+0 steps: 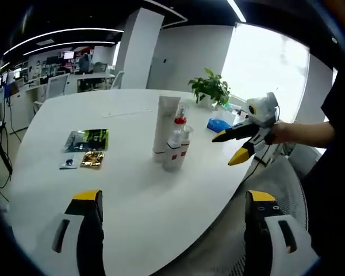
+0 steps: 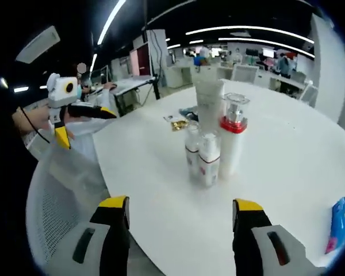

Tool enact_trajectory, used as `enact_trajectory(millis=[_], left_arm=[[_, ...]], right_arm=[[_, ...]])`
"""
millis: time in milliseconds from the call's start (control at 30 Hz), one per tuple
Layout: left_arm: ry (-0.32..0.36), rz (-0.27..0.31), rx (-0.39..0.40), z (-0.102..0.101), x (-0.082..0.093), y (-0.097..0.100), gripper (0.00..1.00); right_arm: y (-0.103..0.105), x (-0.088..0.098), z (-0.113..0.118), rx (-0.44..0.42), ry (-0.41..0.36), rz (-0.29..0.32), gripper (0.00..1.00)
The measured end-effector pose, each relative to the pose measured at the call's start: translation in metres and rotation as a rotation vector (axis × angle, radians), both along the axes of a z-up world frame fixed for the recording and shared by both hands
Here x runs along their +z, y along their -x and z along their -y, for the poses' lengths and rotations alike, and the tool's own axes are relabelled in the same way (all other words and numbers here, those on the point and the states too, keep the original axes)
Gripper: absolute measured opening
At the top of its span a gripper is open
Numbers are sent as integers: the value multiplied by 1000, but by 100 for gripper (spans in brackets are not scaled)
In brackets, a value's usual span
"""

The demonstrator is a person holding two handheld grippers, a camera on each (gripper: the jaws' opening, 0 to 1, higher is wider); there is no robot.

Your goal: Arrange the skincare products in the storage area until every visible bottle or jar stands upright without overlapping.

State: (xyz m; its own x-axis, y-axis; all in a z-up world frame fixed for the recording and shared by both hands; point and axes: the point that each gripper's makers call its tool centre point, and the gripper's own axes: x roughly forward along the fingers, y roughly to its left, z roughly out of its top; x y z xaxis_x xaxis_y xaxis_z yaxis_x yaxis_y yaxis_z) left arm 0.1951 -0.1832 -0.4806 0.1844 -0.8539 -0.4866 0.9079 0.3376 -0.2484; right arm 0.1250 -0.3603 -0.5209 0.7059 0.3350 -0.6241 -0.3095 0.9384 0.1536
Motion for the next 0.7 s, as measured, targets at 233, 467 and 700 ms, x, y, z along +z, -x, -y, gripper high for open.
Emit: enact_trajectory(millis=[233,467,700], left_arm=[[5,-2,14,-1,3,-4,95],[3,-3,24,-5,4,-4,95],[-12,-8,24,-12,1,0,95]], right_arm=[[16,6,-6,-16,-35,10,84],[25,11,-12,-19,-69,23,99],[32,9,-13,-12,-78,20,99]])
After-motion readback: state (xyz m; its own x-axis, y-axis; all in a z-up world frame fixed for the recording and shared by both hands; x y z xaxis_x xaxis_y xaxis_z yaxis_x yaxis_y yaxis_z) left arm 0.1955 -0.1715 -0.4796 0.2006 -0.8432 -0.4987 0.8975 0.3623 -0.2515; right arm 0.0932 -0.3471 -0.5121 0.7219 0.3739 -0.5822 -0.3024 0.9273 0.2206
